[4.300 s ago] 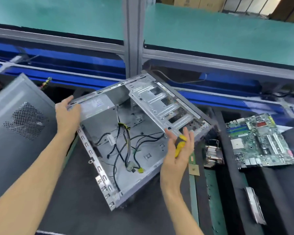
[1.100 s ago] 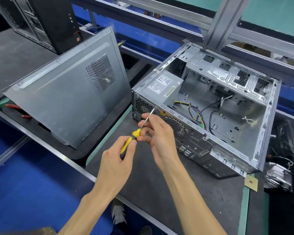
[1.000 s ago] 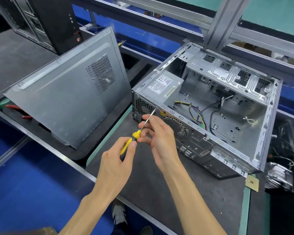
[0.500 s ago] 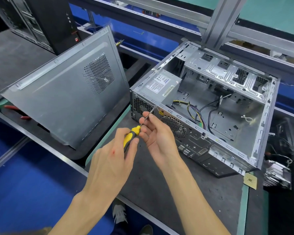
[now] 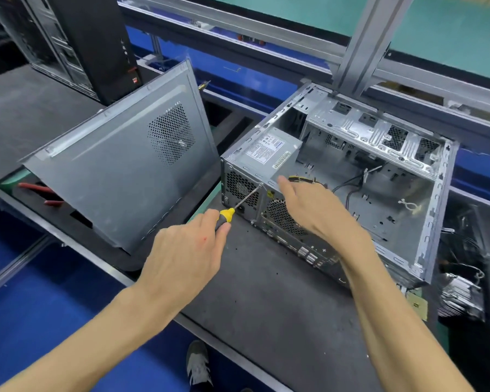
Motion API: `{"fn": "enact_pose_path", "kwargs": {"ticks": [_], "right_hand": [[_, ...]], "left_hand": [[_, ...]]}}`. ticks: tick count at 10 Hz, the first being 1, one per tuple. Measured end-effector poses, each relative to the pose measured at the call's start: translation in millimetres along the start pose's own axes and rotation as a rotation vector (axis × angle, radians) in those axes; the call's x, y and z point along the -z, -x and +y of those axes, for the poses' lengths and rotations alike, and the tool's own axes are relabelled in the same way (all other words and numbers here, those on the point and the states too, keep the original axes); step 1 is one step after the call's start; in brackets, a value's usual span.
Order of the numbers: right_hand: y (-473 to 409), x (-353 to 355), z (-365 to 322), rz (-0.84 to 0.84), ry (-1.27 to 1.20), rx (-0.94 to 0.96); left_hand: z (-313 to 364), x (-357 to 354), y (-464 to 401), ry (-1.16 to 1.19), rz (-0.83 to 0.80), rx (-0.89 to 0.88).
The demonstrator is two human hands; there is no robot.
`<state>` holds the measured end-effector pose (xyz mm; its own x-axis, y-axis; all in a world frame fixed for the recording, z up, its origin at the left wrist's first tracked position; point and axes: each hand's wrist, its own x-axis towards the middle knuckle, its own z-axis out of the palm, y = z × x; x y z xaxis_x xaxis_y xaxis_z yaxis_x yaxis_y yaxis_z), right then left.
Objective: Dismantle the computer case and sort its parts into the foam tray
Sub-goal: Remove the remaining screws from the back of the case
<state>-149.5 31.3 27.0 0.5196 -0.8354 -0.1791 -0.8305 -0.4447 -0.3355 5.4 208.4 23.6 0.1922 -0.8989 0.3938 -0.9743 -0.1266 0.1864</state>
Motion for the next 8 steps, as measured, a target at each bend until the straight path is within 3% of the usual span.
{"fn": "enact_pose_path", "kwargs": {"ticks": [1, 2, 3, 4, 5, 6, 7, 8], "right_hand": [[-2, -5, 8, 0.093, -0.001, 0.077], [-1, -7, 8, 0.123, 0.005, 0.081], [1, -5, 5, 0.12, -0.019, 0.075], [2, -2, 5, 0.121, -0.034, 0.066], [5, -3, 3, 0.123, -0.036, 0.047], [9, 0, -1, 0.169, 0.01, 0.016], [25, -8, -4, 0.625, -0.227, 0.164], [59, -41, -19, 0.758, -0.89, 0.142]], "left_hand": [[6, -10, -2, 0.585, -0.237, 0.417], [-6, -10, -16, 1.72, -0.526, 1.218], [-12, -8, -18, 1.903, -0.641, 1.303], [-3, -11, -13, 1.557, -0.563, 1.052], [-2, -16, -9, 1.302, -0.344, 0.871], [0, -12, -15, 1.473, -0.533, 0.983], [-1, -14, -19, 1.569, -0.656, 1.041], [-5, -19, -18, 1.394, -0.574, 0.911]]}}
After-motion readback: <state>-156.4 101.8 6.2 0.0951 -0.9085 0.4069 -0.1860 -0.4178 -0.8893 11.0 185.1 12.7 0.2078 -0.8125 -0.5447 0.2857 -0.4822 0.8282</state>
